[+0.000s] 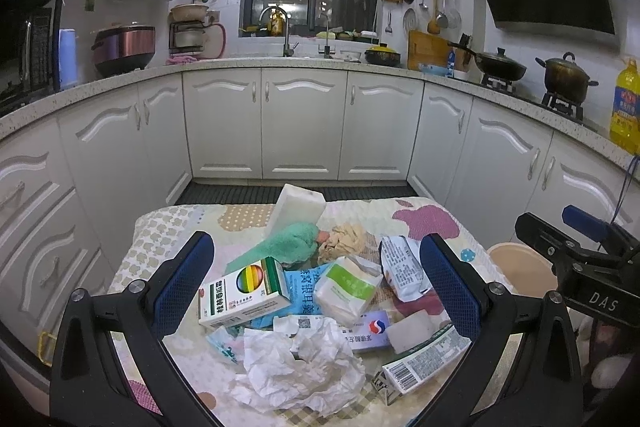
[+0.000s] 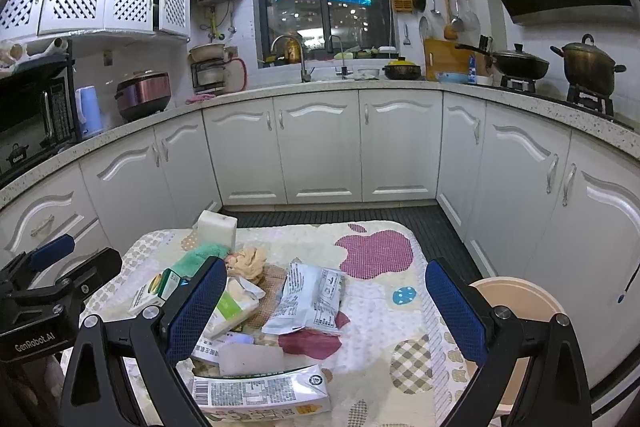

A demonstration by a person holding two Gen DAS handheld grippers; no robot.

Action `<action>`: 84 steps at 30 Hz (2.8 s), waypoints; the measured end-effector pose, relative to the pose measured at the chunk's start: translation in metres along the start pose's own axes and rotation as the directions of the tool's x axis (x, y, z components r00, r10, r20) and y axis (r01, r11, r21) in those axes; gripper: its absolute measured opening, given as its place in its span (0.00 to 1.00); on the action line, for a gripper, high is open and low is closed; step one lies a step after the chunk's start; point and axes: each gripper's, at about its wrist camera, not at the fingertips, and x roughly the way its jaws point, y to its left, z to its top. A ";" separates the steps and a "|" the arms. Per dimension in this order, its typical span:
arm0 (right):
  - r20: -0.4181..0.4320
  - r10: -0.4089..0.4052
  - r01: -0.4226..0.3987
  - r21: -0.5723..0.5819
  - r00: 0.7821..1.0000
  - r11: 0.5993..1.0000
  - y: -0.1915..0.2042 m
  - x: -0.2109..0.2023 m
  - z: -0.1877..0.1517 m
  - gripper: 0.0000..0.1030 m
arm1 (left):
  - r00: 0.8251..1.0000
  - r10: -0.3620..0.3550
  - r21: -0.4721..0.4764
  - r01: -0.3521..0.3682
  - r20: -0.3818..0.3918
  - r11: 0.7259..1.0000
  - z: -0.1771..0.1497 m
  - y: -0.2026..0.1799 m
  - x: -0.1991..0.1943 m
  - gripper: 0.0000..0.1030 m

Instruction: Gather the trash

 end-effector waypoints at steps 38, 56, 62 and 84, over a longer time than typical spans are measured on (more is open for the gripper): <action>0.007 -0.010 0.010 0.009 1.000 1.000 -0.001 -0.002 -0.003 0.96 | 1.000 -0.017 -0.007 0.017 -0.010 1.000 -0.008 0.001 0.004 1.00; -0.010 -0.006 0.006 0.016 1.000 1.000 -0.001 -0.002 -0.010 0.96 | 0.999 -0.011 -0.028 0.010 -0.031 1.000 -0.017 0.007 0.005 1.00; -0.014 -0.006 0.006 0.016 1.000 1.000 0.000 -0.003 -0.011 0.96 | 0.999 -0.009 -0.029 0.008 -0.032 1.000 -0.017 0.007 0.004 1.00; -0.072 0.000 0.000 0.001 0.997 1.000 -0.002 0.005 -0.011 0.96 | 0.996 -0.028 -0.020 0.027 -0.082 0.999 -0.020 0.009 0.009 1.00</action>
